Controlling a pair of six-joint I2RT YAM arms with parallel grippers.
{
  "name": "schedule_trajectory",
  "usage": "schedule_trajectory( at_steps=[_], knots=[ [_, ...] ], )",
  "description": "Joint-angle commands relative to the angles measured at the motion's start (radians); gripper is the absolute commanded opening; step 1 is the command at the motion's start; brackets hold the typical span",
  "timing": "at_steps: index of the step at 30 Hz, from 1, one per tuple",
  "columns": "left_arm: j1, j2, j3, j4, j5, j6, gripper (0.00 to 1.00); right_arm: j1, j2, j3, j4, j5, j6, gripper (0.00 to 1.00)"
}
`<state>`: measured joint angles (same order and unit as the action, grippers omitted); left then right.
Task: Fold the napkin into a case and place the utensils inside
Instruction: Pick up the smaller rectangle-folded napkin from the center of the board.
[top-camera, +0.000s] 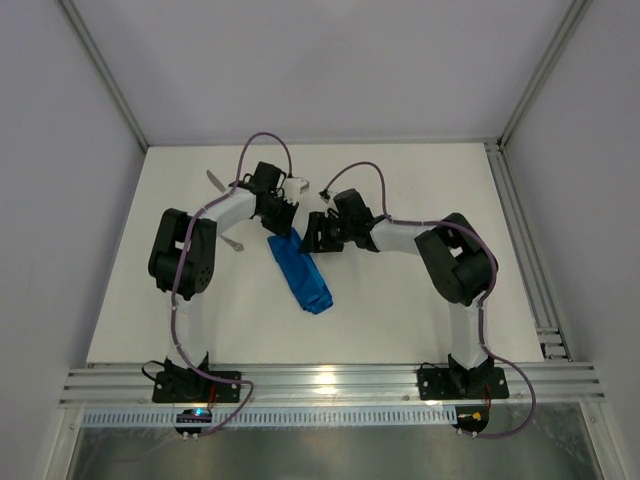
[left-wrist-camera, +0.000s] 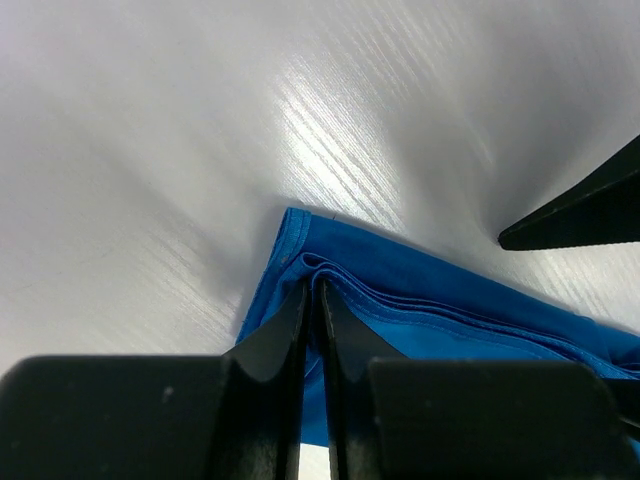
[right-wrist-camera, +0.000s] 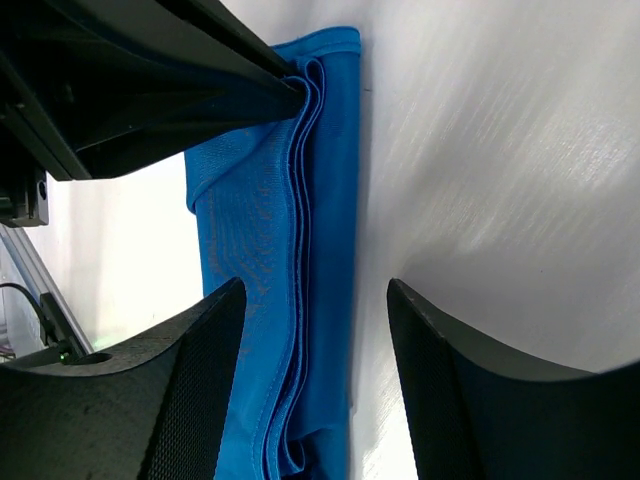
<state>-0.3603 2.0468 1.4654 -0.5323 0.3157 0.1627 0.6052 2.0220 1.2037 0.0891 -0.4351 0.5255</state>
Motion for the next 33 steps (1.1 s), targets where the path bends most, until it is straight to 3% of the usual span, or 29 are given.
schedule_trajectory(
  at_steps=[1,7,13,18,26,30,33],
  knots=[
    [-0.003,0.009,0.024,0.009,0.023,-0.018,0.1,0.002,-0.013,-0.026,0.011,-0.022,-0.018,0.63],
    [-0.003,0.006,0.024,0.009,0.034,-0.029,0.1,0.002,0.015,-0.087,0.024,-0.083,-0.013,0.54],
    [-0.005,0.0,0.023,0.009,0.054,-0.045,0.09,0.002,0.046,-0.159,0.156,-0.137,0.063,0.53],
    [-0.011,-0.011,0.012,0.014,0.06,-0.055,0.1,0.001,0.083,-0.159,0.202,-0.133,0.099,0.52],
    [-0.011,-0.033,-0.005,0.026,0.065,-0.069,0.1,0.002,0.147,-0.148,0.258,-0.148,0.154,0.41],
    [-0.011,-0.034,-0.007,0.031,0.075,-0.078,0.09,0.002,0.161,-0.151,0.293,-0.151,0.185,0.31],
    [-0.011,-0.039,-0.008,0.029,0.077,-0.078,0.1,0.002,0.153,-0.153,0.311,-0.146,0.203,0.14]
  ],
)
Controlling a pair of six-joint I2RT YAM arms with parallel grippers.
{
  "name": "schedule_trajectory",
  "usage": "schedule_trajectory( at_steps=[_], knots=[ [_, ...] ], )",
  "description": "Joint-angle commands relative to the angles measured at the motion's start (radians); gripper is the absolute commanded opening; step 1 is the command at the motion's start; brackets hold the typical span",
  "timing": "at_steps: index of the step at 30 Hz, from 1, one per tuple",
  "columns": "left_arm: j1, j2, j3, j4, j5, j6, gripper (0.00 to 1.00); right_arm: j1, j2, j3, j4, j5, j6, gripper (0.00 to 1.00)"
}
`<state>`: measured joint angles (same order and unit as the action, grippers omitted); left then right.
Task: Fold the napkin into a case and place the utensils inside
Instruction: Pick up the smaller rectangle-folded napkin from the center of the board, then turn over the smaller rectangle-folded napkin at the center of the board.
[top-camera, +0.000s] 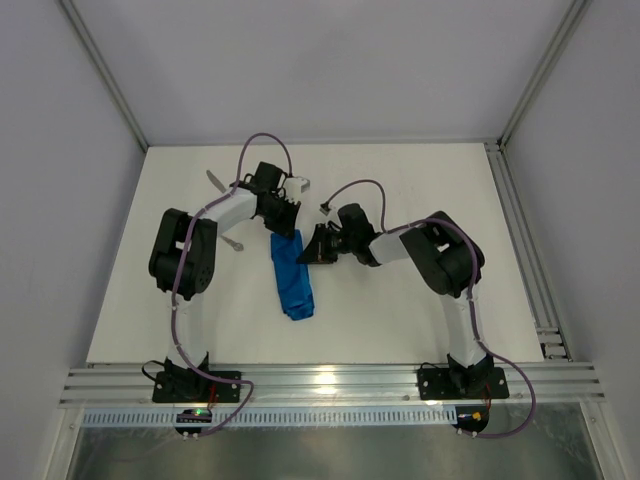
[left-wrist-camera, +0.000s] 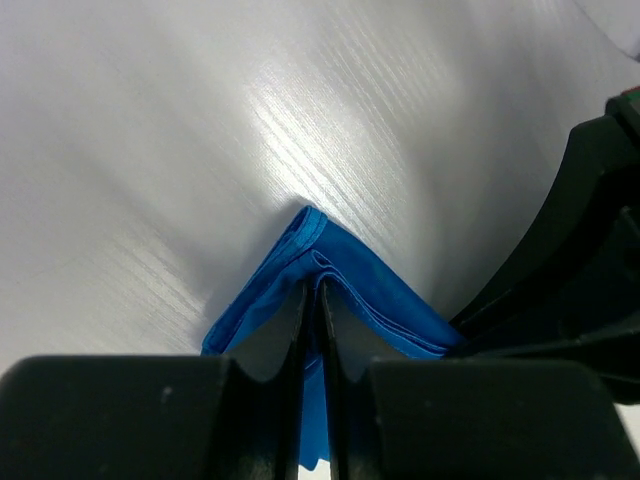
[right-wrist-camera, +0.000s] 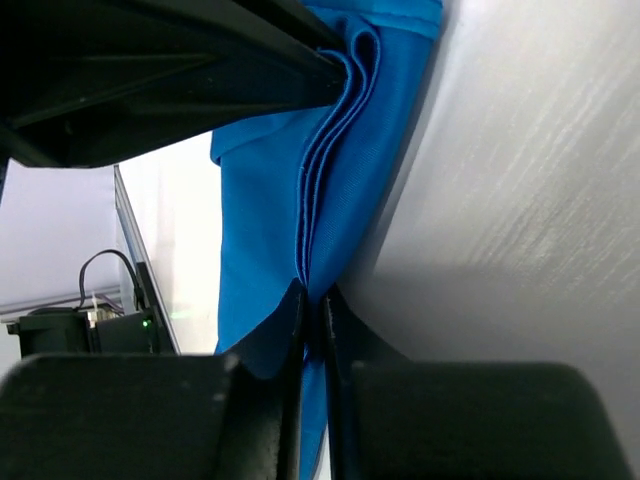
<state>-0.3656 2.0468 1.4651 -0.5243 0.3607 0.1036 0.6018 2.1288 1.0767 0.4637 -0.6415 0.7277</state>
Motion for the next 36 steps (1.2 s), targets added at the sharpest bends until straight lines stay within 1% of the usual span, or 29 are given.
schedule_trajectory(
  at_steps=[1,2,4,5,7,8,11,14,15,17,20,21,23,24,26,27,28,29,30,31,34,35,36],
  knots=[
    [-0.006,-0.04,-0.008,0.02,0.038,-0.019,0.11,0.006,0.04,-0.027,-0.059,0.066,0.006,0.06],
    [-0.006,-0.045,-0.008,0.017,0.04,-0.016,0.17,0.004,0.031,-0.031,-0.06,0.071,0.009,0.04],
    [-0.006,-0.072,-0.008,0.012,0.04,-0.018,0.24,0.004,-0.004,-0.031,-0.086,0.098,-0.002,0.04],
    [-0.006,-0.083,-0.006,0.009,0.041,-0.013,0.3,0.004,-0.021,-0.031,-0.102,0.111,-0.01,0.04],
    [-0.001,-0.127,0.003,-0.009,0.041,-0.007,0.36,0.003,-0.074,-0.032,-0.161,0.137,-0.043,0.04],
    [0.002,-0.143,0.008,-0.02,0.049,-0.004,0.4,0.003,-0.098,-0.034,-0.187,0.167,-0.059,0.04],
    [0.031,-0.212,0.029,-0.062,0.073,0.002,0.46,-0.002,-0.19,-0.032,-0.308,0.229,-0.134,0.04],
    [0.074,-0.278,0.034,-0.097,0.081,0.01,0.48,-0.016,-0.268,-0.026,-0.431,0.268,-0.211,0.04],
    [0.097,-0.293,0.032,-0.106,0.081,0.027,0.49,-0.019,-0.285,-0.026,-0.503,0.281,-0.23,0.04],
    [0.119,-0.332,0.021,-0.137,0.08,0.041,0.49,-0.031,-0.338,-0.026,-0.568,0.313,-0.293,0.04],
    [0.171,-0.382,-0.012,-0.158,0.089,0.062,0.49,-0.049,-0.409,-0.024,-0.7,0.385,-0.381,0.04],
    [0.2,-0.393,-0.02,-0.161,0.089,0.067,0.49,-0.054,-0.426,-0.018,-0.771,0.426,-0.402,0.04],
    [0.226,-0.422,-0.04,-0.172,0.087,0.084,0.49,-0.062,-0.47,-0.008,-0.839,0.472,-0.462,0.04],
    [0.25,-0.428,-0.045,-0.175,0.093,0.087,0.5,-0.062,-0.481,0.006,-0.902,0.524,-0.477,0.04],
    [0.274,-0.442,-0.051,-0.186,0.096,0.097,0.5,-0.063,-0.501,0.026,-0.963,0.574,-0.528,0.04],
    [0.295,-0.453,-0.054,-0.192,0.096,0.1,0.5,-0.062,-0.513,0.051,-1.029,0.6,-0.542,0.04],
    [0.303,-0.458,-0.054,-0.195,0.098,0.103,0.5,-0.062,-0.517,0.066,-1.065,0.676,-0.556,0.04],
    [0.319,-0.467,-0.054,-0.201,0.098,0.111,0.5,-0.062,-0.518,0.096,-1.097,0.719,-0.58,0.04],
    [0.329,-0.47,-0.054,-0.203,0.098,0.113,0.5,-0.063,-0.52,0.112,-1.164,0.759,-0.588,0.04],
    [0.338,-0.473,-0.054,-0.203,0.099,0.114,0.5,-0.062,-0.521,0.129,-1.198,0.846,-0.596,0.04],
    [0.363,-0.484,-0.054,-0.204,0.103,0.117,0.5,-0.063,-0.514,0.184,-1.324,0.991,-0.617,0.04],
    [0.379,-0.484,-0.054,-0.206,0.103,0.119,0.5,-0.063,-0.511,0.212,-1.352,1.091,-0.619,0.04],
    [0.398,-0.487,-0.054,-0.206,0.103,0.123,0.5,-0.063,-0.504,0.222,-1.403,1.141,-0.623,0.04]
  ],
)
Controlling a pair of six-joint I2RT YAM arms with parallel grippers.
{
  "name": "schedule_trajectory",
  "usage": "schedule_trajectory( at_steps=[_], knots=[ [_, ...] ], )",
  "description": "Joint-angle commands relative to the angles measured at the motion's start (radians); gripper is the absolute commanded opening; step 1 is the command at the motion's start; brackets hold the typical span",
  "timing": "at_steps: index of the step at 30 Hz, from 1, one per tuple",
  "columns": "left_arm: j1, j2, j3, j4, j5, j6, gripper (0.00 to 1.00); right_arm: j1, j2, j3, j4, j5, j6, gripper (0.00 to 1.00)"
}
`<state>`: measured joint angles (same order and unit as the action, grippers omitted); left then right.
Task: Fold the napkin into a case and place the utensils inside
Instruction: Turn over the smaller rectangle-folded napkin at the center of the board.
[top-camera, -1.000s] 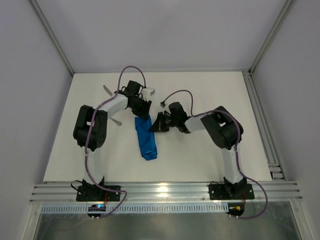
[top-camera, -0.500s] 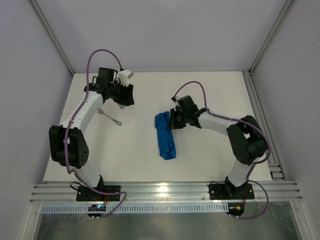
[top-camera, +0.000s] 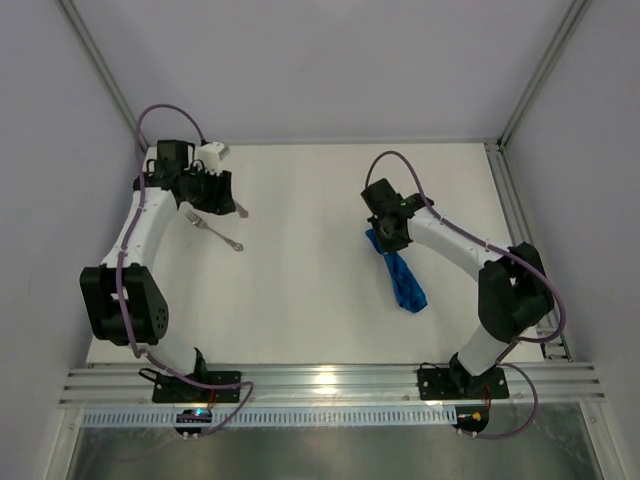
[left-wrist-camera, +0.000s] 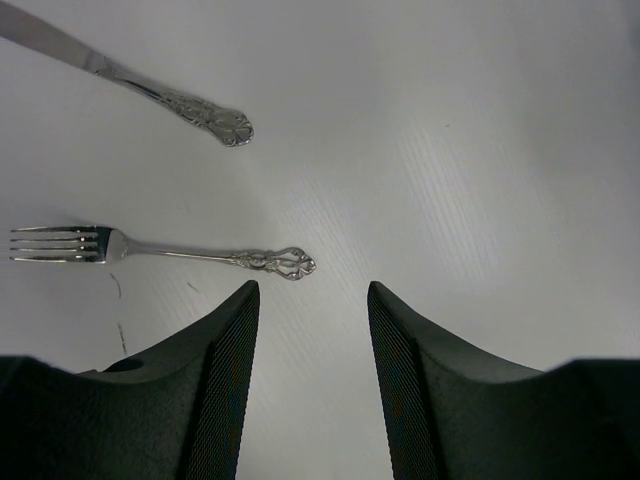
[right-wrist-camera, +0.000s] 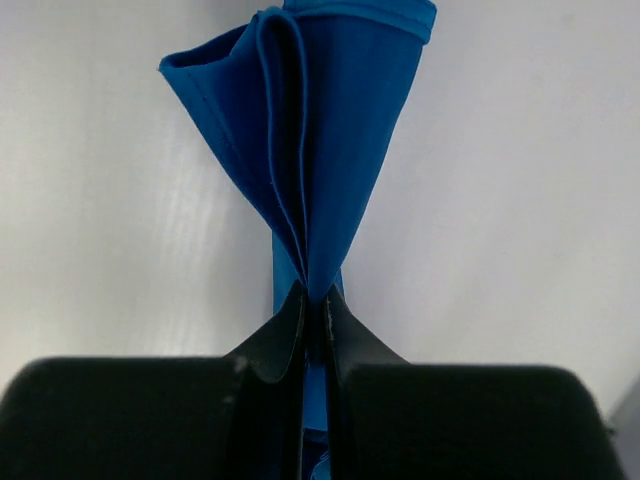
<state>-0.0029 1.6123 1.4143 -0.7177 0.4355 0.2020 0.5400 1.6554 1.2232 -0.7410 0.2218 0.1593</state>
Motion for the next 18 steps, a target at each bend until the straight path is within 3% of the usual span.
schedule_trajectory(
  at_steps=[1,2,6,11,15,18],
  knots=[
    [0.04,-0.052,-0.002,-0.014,0.026,0.024,0.5,0.0,-0.019,0.088,-0.227,0.331,-0.052,0.04],
    [0.05,-0.052,-0.003,-0.012,0.028,0.022,0.5,0.0,-0.008,0.113,-0.253,0.437,-0.046,0.04],
    [0.07,-0.055,-0.006,-0.003,0.031,0.017,0.5,0.041,0.073,0.128,-0.292,0.6,-0.035,0.04],
    [0.084,-0.058,-0.012,0.004,0.032,0.014,0.5,0.223,0.317,0.16,-0.27,0.682,0.035,0.04],
    [0.093,-0.063,-0.025,0.001,0.029,0.019,0.5,0.389,0.657,0.402,-0.409,0.697,0.144,0.04],
    [0.106,-0.068,-0.026,0.0,0.029,0.023,0.5,0.487,0.748,0.542,-0.422,0.663,0.177,0.04]
  ],
)
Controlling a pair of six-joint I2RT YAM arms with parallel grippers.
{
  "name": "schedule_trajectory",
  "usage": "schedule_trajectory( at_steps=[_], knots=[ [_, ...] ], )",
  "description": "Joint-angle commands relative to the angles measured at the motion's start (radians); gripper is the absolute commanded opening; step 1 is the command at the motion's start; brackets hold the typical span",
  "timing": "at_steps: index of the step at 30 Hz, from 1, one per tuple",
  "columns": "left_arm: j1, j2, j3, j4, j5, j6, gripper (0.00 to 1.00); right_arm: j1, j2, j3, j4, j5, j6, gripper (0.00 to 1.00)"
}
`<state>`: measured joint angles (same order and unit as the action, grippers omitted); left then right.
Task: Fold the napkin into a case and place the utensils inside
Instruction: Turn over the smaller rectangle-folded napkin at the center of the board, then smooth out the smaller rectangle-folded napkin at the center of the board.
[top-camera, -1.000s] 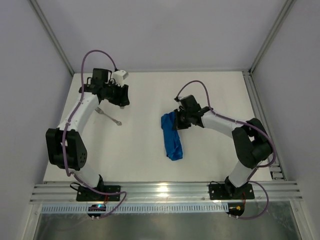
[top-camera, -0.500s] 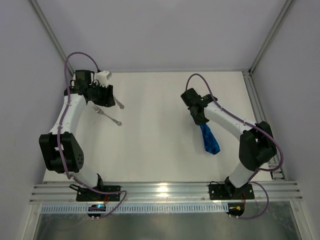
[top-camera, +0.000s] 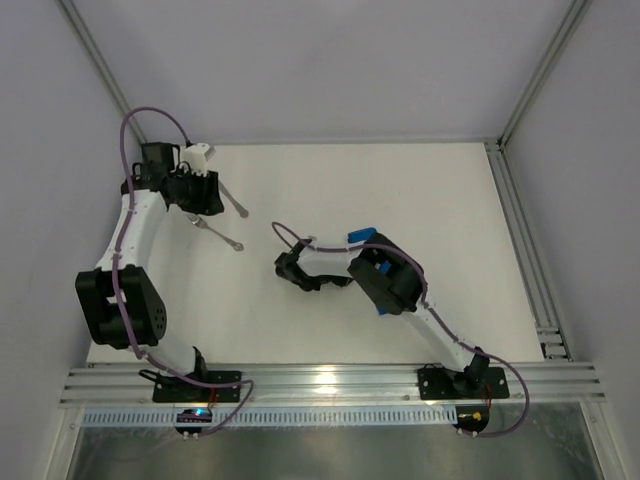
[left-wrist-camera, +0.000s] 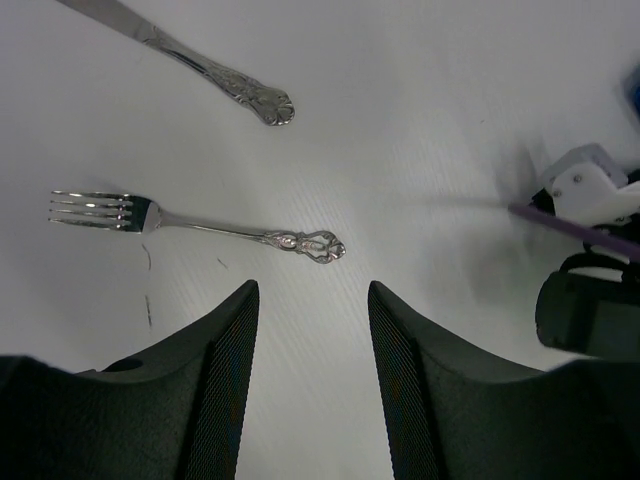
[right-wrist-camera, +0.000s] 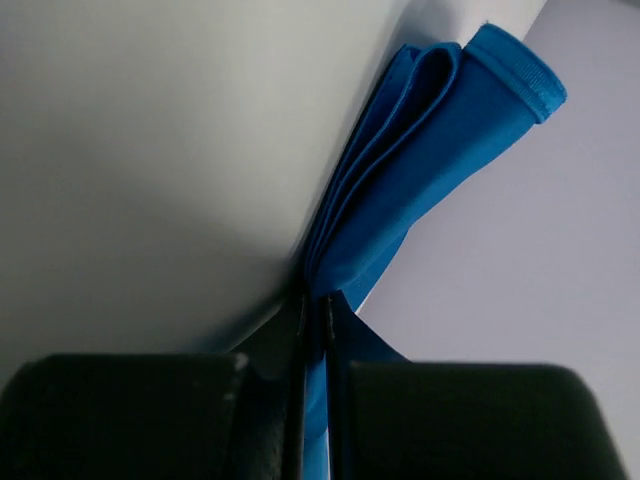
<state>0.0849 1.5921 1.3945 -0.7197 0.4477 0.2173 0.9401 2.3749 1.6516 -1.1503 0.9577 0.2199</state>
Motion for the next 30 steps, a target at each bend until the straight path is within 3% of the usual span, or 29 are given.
schedule_trajectory(
  at_steps=[1,5,6,7,8,9,12,16,21,25,26,30],
  knots=[
    [0.021,-0.049,-0.009,0.002,0.023,0.008,0.5,0.101,0.036,0.132,-0.003,-0.104,0.122,0.04],
    [0.027,-0.05,-0.012,0.002,0.026,0.011,0.5,0.138,0.037,0.166,0.081,-0.213,0.139,0.13],
    [0.03,-0.049,-0.015,0.0,0.029,0.011,0.5,0.16,0.006,0.162,0.156,-0.306,0.121,0.27],
    [0.03,-0.049,-0.015,0.0,0.029,0.011,0.5,0.16,0.006,0.162,0.156,-0.307,0.121,0.27],
    [0.032,-0.047,-0.015,0.002,0.029,0.011,0.5,0.172,-0.026,0.154,0.181,-0.329,0.099,0.34],
    [0.033,-0.046,-0.015,0.0,0.032,0.01,0.5,0.18,-0.046,0.142,0.226,-0.359,0.092,0.48],
    [0.032,-0.043,-0.012,0.003,0.036,0.008,0.51,0.204,-0.136,0.139,0.283,-0.396,0.064,0.61],
    [0.032,-0.021,0.006,0.0,0.066,-0.009,0.51,0.23,-0.284,0.116,0.342,-0.442,0.052,0.66],
    [-0.002,0.025,0.031,-0.004,0.079,-0.058,0.51,0.223,-0.529,-0.149,0.429,-0.533,0.184,0.65],
    [-0.169,0.063,0.04,0.002,-0.012,-0.042,0.51,0.183,-0.765,-0.389,0.428,-0.56,0.344,0.49],
    [-0.2,0.077,0.046,0.005,-0.023,-0.045,0.51,0.175,-0.798,-0.464,0.435,-0.573,0.364,0.4],
    [-0.348,0.178,0.107,0.008,-0.084,-0.053,0.51,0.108,-0.925,-0.613,0.495,-0.591,0.414,0.24]
  ],
)
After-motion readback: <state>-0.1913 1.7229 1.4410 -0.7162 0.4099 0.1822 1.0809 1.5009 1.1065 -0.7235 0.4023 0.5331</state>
